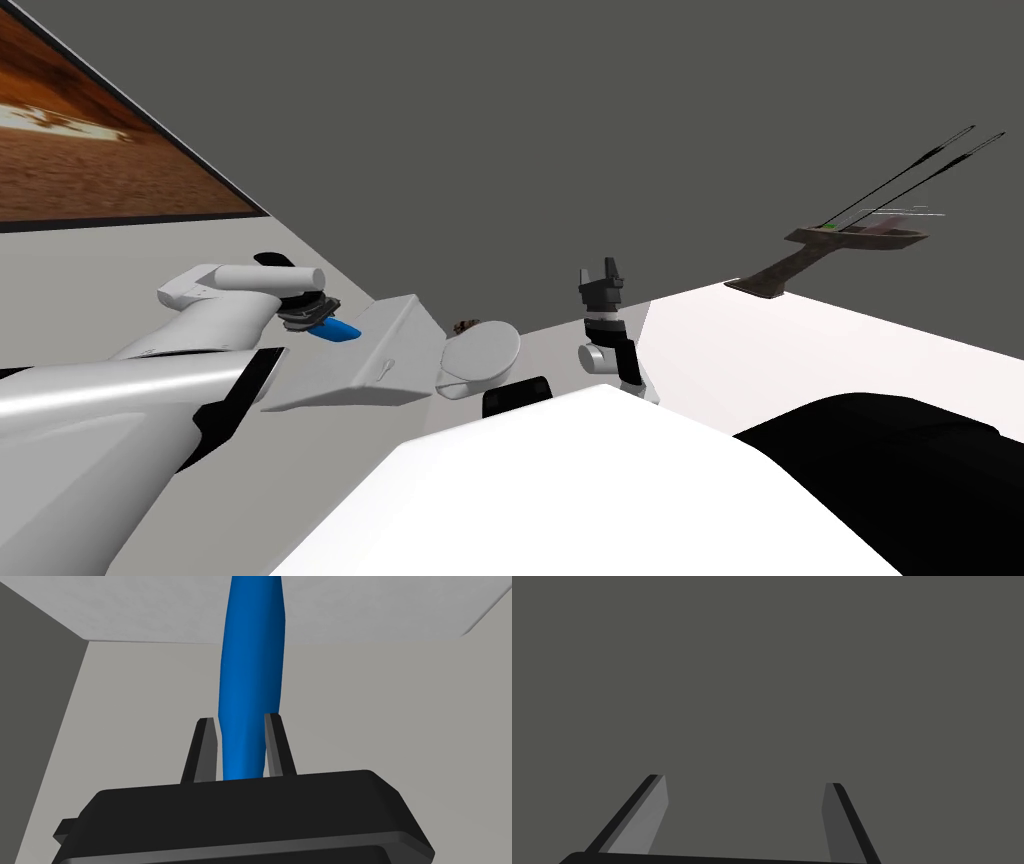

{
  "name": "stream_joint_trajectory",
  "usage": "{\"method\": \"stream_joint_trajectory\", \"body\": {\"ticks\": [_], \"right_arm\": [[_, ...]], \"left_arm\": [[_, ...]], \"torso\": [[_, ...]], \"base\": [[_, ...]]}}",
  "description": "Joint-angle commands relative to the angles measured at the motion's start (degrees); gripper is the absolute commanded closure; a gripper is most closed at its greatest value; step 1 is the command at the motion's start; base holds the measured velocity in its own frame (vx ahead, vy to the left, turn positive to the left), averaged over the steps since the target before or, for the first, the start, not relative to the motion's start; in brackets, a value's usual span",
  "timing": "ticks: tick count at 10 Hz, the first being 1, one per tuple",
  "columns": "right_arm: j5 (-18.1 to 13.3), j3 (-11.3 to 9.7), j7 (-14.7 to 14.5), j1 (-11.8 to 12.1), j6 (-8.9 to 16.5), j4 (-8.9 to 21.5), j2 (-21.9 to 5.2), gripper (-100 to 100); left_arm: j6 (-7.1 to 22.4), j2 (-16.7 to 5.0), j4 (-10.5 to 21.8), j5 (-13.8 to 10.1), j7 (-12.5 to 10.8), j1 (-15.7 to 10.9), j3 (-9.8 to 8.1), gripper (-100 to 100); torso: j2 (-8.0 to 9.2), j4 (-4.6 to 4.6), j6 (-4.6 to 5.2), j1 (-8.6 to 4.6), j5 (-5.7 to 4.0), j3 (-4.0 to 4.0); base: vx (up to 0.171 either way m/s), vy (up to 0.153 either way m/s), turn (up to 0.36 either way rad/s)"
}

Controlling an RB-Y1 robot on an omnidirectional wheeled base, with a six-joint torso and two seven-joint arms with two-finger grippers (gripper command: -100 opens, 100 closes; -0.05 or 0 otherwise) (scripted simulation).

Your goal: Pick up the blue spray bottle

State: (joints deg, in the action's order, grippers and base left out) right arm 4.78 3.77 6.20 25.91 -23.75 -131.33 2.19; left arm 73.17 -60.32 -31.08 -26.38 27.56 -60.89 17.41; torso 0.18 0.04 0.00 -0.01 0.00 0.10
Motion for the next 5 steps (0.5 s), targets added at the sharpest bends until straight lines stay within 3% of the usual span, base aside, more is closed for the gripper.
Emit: {"method": "stream_joint_trajectory", "body": {"ticks": [1,5], "right_arm": [[0.0,0.0,0.0,0.0,0.0,0.0,0.0,0],[0.0,0.0,0.0,0.0,0.0,0.0,0.0,0]], "left_arm": [[-1.5,0.3,2.9,1.2,1.8,-1.9,-0.66,100],[-2.6,0.5,8.0,2.1,3.1,-3.5,-1.05,100]], "torso": [[0.00,0.00,0.00,0.00,0.00,0.00],[-0.03,0.01,0.05,-0.04,-0.05,-0.01]], "base": [[-0.050,-0.023,-0.104],[-0.022,-0.015,-0.039]]}}
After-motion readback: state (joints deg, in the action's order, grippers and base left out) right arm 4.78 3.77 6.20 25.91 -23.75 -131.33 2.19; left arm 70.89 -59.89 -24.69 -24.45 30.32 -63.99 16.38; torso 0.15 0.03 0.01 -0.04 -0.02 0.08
